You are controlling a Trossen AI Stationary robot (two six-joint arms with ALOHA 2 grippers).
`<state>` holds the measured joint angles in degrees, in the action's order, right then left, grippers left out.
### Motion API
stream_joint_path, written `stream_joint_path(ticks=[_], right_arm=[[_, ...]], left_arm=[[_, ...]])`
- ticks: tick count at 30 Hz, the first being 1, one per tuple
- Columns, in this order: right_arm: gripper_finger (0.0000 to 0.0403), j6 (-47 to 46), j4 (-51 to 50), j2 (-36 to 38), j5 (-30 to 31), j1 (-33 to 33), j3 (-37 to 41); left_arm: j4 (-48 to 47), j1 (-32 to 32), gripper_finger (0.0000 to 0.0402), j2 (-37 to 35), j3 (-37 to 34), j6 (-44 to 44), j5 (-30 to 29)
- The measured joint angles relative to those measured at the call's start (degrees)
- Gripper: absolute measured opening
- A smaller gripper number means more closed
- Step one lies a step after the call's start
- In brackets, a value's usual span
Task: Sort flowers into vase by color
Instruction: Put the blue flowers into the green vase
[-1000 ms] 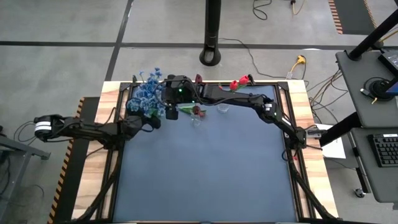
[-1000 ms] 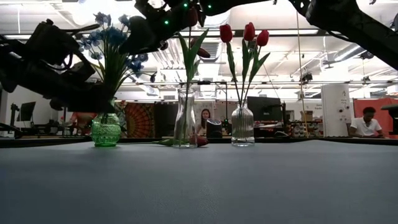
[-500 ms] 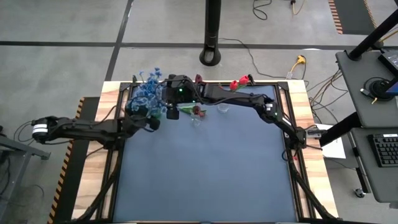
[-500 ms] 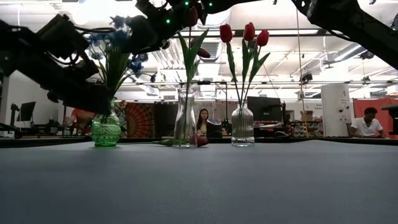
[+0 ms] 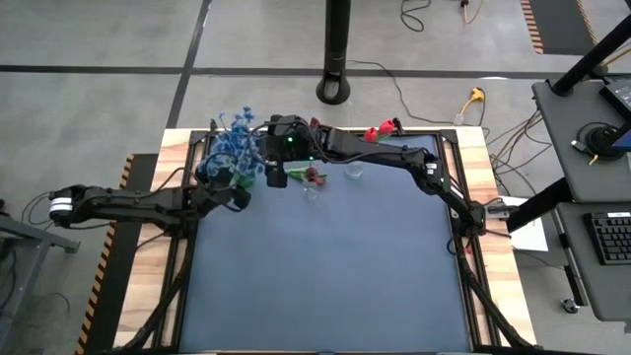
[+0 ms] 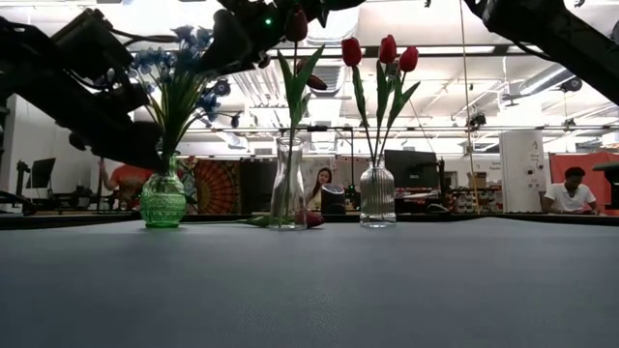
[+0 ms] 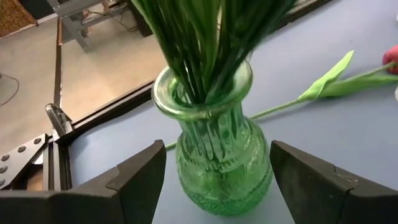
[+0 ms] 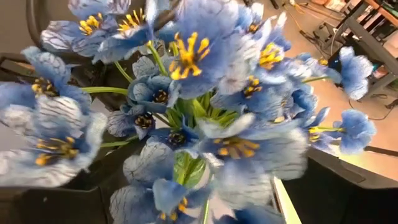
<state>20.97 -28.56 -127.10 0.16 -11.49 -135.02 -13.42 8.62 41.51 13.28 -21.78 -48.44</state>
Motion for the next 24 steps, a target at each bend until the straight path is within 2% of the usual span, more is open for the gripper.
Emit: stream_joint_path(ticks=[13, 19, 24], right_arm=[[0.032, -0.9, -1.6, 1.9, 0.0, 0.0, 0.0], [0.032, -1.5, -1.7, 2.3, 0.0, 0.1, 0.0], [0.032, -1.5, -2.3, 2.9, 0.0, 0.1, 0.0]], left_arm=[[-0.1, -0.4, 0.0269, -6.6, 0.1, 1.3, 3.6], [-10.3, -1.1, 0.0269, -8.7, 5.8, 1.3, 6.4], [-12.2, -1.9, 0.0269, -9.0, 8.8, 1.6, 6.5]])
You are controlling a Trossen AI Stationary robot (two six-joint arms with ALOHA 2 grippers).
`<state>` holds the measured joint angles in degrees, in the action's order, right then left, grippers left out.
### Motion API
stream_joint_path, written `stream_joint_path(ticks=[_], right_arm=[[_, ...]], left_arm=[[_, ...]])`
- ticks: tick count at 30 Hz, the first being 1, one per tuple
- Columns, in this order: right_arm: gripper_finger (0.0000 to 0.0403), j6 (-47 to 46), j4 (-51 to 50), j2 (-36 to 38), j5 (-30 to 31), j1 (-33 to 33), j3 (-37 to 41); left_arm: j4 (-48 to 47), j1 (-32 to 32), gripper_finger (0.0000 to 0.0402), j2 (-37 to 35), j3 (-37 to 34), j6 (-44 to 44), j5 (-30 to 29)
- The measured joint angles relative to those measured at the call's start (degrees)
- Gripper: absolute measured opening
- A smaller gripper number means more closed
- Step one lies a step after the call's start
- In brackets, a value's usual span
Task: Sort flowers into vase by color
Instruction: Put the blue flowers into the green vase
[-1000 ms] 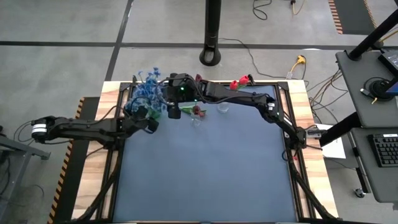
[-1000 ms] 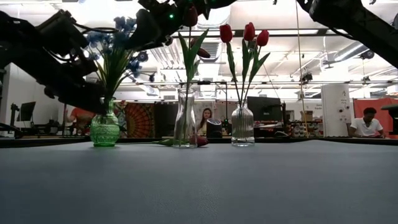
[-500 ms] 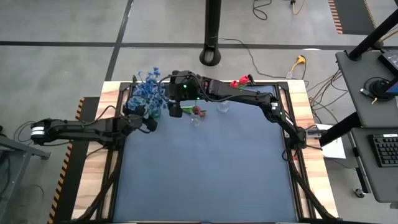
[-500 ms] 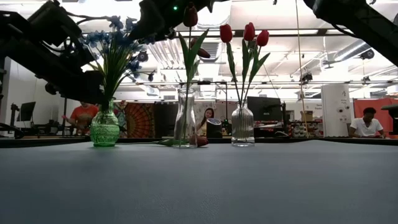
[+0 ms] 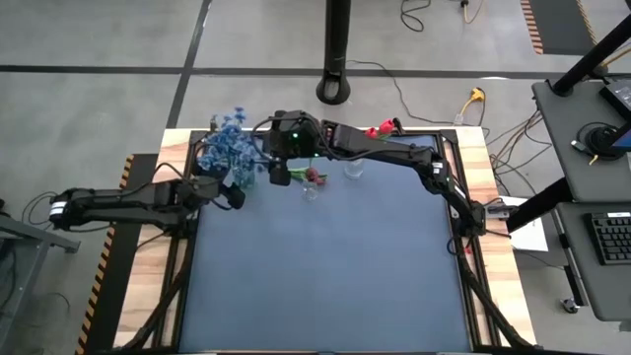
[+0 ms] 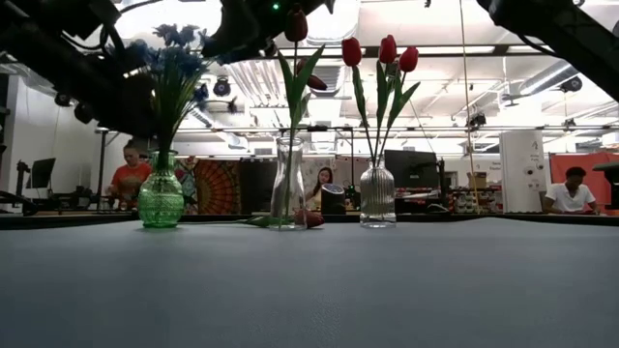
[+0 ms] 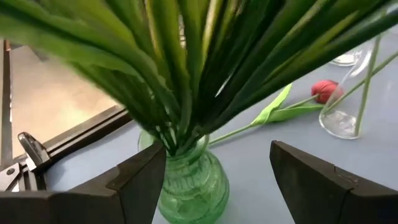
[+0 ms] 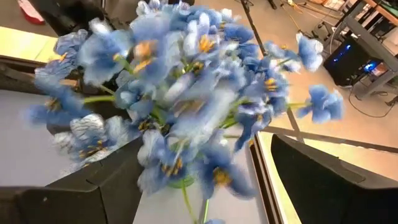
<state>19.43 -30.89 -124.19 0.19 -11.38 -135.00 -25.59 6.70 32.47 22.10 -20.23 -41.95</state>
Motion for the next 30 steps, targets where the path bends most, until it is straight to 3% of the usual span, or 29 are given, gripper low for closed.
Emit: stream_joint_path(ticks=[16, 30], right_arm=[[0.032, 0.1, -1.6, 2.7, 0.2, 0.0, 0.0], [0.032, 0.1, -1.8, 2.8, 0.2, 0.0, 0.0]], left_arm=[[-1.3, -0.3, 0.0269, 0.2, 3.6, -0.2, 1.3], [-2.9, -0.8, 0.0273, 2.4, 1.8, -2.1, 3.9]])
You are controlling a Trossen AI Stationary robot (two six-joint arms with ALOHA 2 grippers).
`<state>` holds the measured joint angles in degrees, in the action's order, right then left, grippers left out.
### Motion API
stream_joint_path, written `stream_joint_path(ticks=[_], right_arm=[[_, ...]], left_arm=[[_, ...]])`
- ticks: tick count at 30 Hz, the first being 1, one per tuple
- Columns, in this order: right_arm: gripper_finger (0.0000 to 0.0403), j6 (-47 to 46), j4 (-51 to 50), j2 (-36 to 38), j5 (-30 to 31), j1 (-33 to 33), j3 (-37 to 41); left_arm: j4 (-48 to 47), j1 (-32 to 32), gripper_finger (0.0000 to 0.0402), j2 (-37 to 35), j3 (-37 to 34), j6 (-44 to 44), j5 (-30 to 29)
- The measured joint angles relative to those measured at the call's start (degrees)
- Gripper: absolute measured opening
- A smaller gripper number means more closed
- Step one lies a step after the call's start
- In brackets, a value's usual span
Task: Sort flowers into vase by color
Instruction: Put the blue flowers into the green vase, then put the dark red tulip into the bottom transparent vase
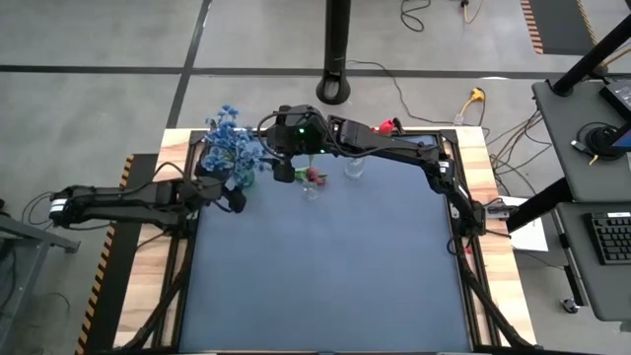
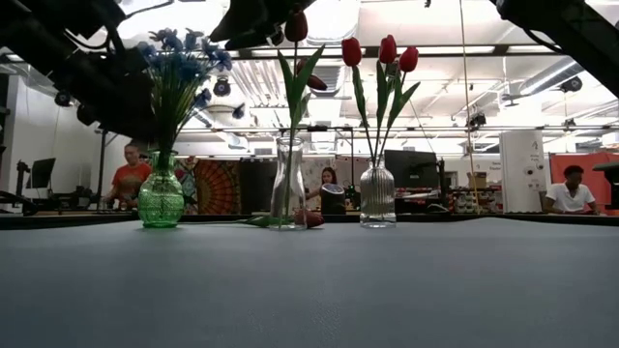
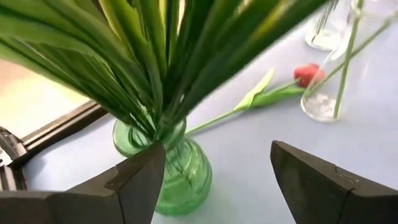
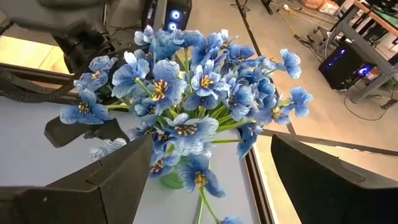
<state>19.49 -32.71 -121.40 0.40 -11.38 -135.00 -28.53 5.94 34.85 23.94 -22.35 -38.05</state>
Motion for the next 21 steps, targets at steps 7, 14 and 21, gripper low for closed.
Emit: stream_joint_path(ticks=[7, 14, 21], right_arm=[[0.032, 0.0, 0.0, 0.0, 0.0, 0.0, 0.0], [0.032, -0.4, 0.1, 0.0, -0.1, 0.0, 0.0], [0.032, -1.5, 0.0, 0.0, -0.2, 0.0, 0.0]], left_arm=[[-0.8, -1.2, 0.0308, 2.9, -0.1, 0.1, 0.1], [-3.8, -2.9, 0.0333, 4.8, 1.4, -3.8, 0.4], [-7.0, -2.9, 0.0335, 6.1, 2.3, -10.0, 5.1]])
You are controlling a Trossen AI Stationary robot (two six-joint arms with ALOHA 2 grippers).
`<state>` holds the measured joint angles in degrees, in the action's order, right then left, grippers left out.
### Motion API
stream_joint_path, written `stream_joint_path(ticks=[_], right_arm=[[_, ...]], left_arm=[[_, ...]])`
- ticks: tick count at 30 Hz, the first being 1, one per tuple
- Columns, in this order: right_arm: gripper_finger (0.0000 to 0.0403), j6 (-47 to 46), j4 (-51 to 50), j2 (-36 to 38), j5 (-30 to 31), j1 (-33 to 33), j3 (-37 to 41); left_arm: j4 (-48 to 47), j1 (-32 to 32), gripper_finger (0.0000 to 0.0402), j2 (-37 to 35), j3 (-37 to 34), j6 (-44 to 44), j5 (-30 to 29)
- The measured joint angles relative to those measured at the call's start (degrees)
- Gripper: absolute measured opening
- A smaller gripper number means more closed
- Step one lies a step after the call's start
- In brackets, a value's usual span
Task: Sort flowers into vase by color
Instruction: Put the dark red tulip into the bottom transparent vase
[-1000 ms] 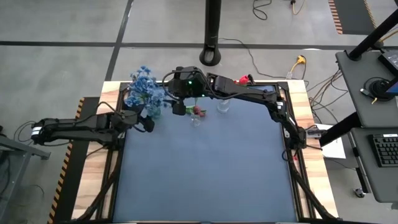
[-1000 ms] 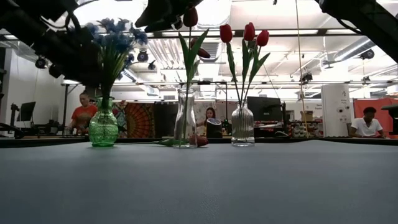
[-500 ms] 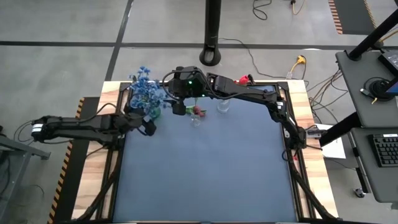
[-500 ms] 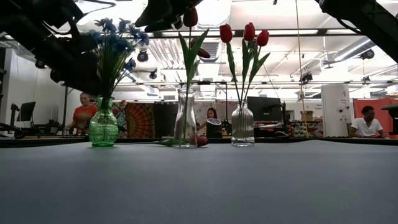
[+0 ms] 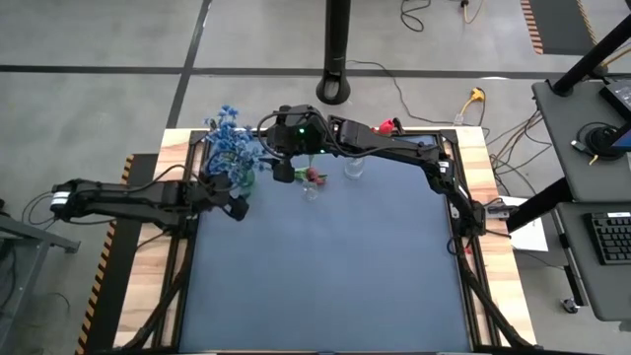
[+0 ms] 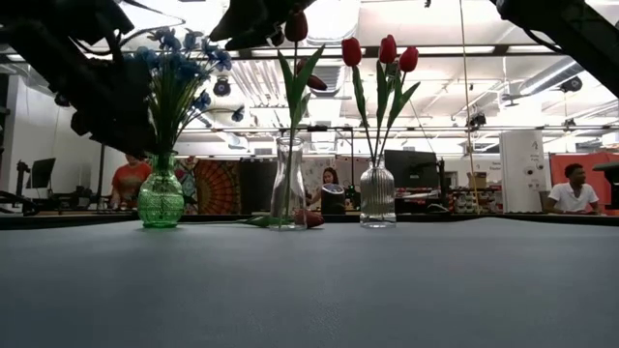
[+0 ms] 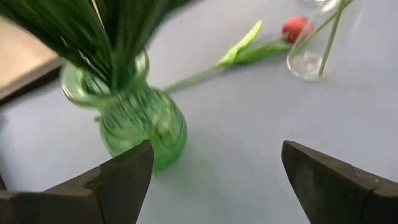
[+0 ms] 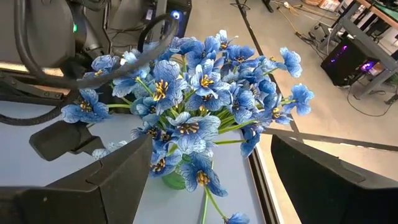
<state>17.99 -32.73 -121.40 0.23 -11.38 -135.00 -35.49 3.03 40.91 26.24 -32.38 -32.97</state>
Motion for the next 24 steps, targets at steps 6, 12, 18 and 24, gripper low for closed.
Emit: stream_joint_path(ticks=[6, 12, 18, 24], right_arm=[[0.032, -0.1, 0.0, 0.0, 0.0, 0.0, 0.0], [0.032, -0.5, 0.0, 0.0, 0.0, 0.0, 0.0], [0.032, -2.0, 0.1, 0.0, 0.0, 0.0, 0.0], [0.032, -3.9, 0.0, 0.0, 0.1, 0.0, 0.0]], left_arm=[[-2.1, -0.1, 0.0335, 1.5, 0.3, -3.5, 3.2], [-8.5, -0.2, 0.0335, 1.8, 1.4, -8.6, 5.2], [-11.0, -0.2, 0.0335, 1.8, 2.9, -10.5, 8.9], [-16.3, -0.7, 0.0335, 1.5, 6.5, -11.9, 10.0]])
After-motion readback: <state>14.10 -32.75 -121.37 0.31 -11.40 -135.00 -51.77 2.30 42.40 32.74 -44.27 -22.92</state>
